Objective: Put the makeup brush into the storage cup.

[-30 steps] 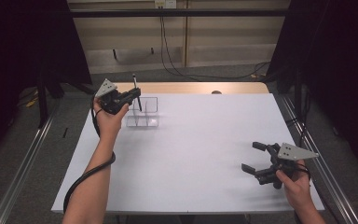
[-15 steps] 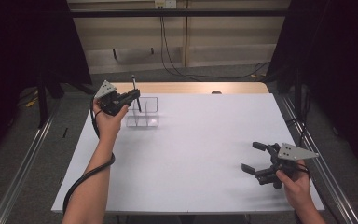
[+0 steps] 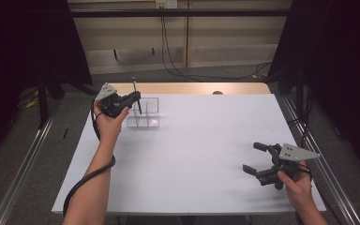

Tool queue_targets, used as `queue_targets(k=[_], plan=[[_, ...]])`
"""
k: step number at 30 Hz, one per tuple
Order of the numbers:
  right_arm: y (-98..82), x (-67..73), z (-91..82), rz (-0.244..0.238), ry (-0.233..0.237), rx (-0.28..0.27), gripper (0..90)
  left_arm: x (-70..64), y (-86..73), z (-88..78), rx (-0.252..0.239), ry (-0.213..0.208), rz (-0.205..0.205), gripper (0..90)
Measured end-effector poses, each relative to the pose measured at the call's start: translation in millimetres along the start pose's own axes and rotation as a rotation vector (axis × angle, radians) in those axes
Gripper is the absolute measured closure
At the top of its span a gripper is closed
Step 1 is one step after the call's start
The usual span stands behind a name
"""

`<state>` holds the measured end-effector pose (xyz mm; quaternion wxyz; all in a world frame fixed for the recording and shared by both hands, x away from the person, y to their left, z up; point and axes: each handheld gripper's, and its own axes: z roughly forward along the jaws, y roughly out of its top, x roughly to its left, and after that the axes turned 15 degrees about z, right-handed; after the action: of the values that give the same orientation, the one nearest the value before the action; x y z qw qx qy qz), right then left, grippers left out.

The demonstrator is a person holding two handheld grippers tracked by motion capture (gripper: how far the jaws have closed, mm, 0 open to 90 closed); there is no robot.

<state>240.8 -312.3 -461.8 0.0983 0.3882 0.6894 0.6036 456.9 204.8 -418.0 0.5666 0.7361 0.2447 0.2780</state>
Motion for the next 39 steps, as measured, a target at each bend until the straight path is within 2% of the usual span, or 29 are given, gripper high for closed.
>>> queue_targets(k=[3,5,25,29,30,32,35,37,39], plan=[[-0.2,-0.5,0.3,0.000,0.002,0.000,3.4,0.6,-0.4,-0.2,0.005,-0.003,0.008,83.8],[-0.2,-1.0,0.6,0.000,0.003,0.000,3.4,-0.1,-0.7,0.5,0.001,-0.003,-0.006,83.8],[-0.3,-2.9,3.5,0.008,0.000,0.003,3.4,3.0,-6.5,-2.5,0.018,-0.008,-0.015,82.7],[-0.4,-2.3,3.1,0.007,-0.001,0.001,3.4,2.9,-6.8,-3.1,-0.015,-0.008,-0.028,71.9],[-0.5,-1.9,2.8,0.008,-0.002,0.004,3.3,3.1,-7.3,-3.2,-0.022,-0.019,-0.026,68.2],[-0.8,-1.6,2.3,0.006,-0.003,0.005,3.4,2.8,-7.3,-3.3,-0.016,-0.019,-0.022,61.5],[-1.5,-1.5,0.6,0.006,-0.006,0.003,3.3,0.8,-8.1,-3.6,-0.015,-0.006,-0.036,53.5],[-1.5,-1.2,-0.4,0.009,-0.008,0.003,3.4,-0.5,-8.4,-3.7,-0.013,0.006,-0.054,44.2],[-1.3,-0.6,-0.8,0.007,-0.009,0.001,3.4,-1.0,-8.7,-4.5,-0.015,0.006,-0.046,39.2]])
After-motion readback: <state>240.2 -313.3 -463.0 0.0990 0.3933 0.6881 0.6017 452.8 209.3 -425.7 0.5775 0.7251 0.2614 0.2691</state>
